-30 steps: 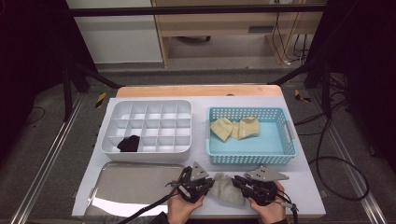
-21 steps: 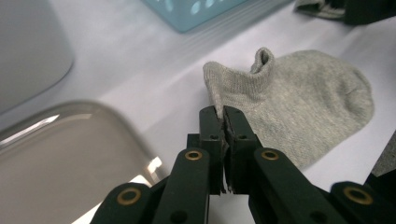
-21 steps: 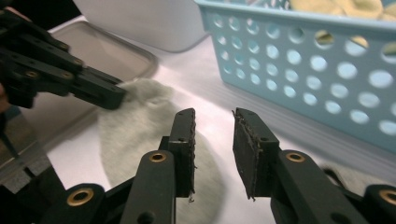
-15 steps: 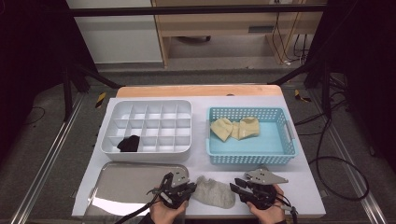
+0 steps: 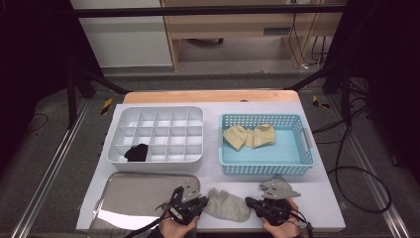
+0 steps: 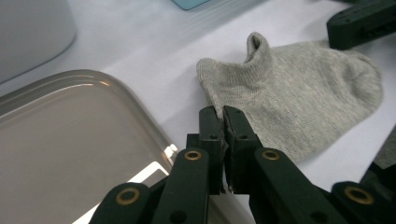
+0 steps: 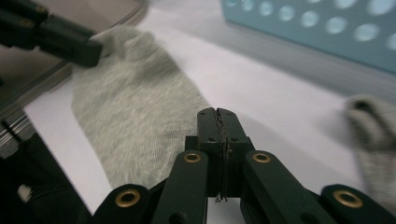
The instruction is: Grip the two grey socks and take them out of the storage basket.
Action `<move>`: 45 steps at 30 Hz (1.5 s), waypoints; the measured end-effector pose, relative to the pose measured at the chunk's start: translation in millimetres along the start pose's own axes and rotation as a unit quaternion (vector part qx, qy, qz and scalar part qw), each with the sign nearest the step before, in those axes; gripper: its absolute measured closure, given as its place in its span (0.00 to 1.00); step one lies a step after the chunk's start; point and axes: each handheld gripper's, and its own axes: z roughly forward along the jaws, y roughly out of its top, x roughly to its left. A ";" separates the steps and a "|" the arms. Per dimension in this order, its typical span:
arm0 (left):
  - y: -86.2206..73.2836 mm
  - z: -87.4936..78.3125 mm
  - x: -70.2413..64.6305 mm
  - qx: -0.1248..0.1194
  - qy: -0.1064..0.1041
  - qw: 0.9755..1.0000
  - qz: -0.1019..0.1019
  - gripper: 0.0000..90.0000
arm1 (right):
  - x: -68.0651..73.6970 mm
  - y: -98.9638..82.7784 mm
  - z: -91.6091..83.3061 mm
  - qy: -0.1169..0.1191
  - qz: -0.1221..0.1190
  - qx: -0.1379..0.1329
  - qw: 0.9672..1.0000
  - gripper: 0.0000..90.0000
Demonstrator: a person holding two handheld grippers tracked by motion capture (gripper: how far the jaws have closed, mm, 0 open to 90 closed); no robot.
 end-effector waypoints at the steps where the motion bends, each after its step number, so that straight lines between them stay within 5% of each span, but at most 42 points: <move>1: -0.4 1.1 -0.9 0.001 -0.003 1.000 -0.001 0.96 | -2.5 1.4 -1.8 -0.008 0.000 -0.006 1.000 1.00; 9: -1.2 4.7 -6.5 0.000 -0.009 1.000 0.005 0.93 | -14.8 6.2 4.1 -0.039 -0.016 -0.006 0.999 0.98; 16: 12.7 -2.8 4.3 -0.025 -0.002 1.000 0.002 0.73 | -15.6 5.6 -12.9 -0.038 0.000 -0.036 0.999 0.84; 21: 16.7 8.7 8.3 -0.002 0.003 1.000 0.008 0.81 | -11.9 -4.2 -11.0 -0.023 0.005 -0.017 1.000 0.82; 27: 12.9 11.2 5.7 0.017 0.009 1.000 0.015 0.97 | -11.4 -9.9 -10.3 -0.019 0.007 -0.006 1.000 0.99; 35: 9.9 8.6 2.3 0.009 0.010 1.000 0.020 0.96 | -14.6 -8.3 -16.1 -0.028 0.012 -0.005 1.000 0.99; 37: 11.0 6.4 2.7 0.006 0.011 1.000 0.020 0.94 | -15.7 -6.3 -20.5 -0.024 0.015 -0.024 0.999 0.95; 41: 14.4 -4.2 5.2 -0.012 0.008 1.000 0.017 0.90 | -26.1 -1.0 -42.3 -0.070 0.019 -0.063 0.995 0.83; 45: 16.2 -14.6 8.7 -0.025 0.010 1.000 0.012 0.89 | -37.3 -3.8 -50.9 -0.116 0.019 -0.056 0.991 0.72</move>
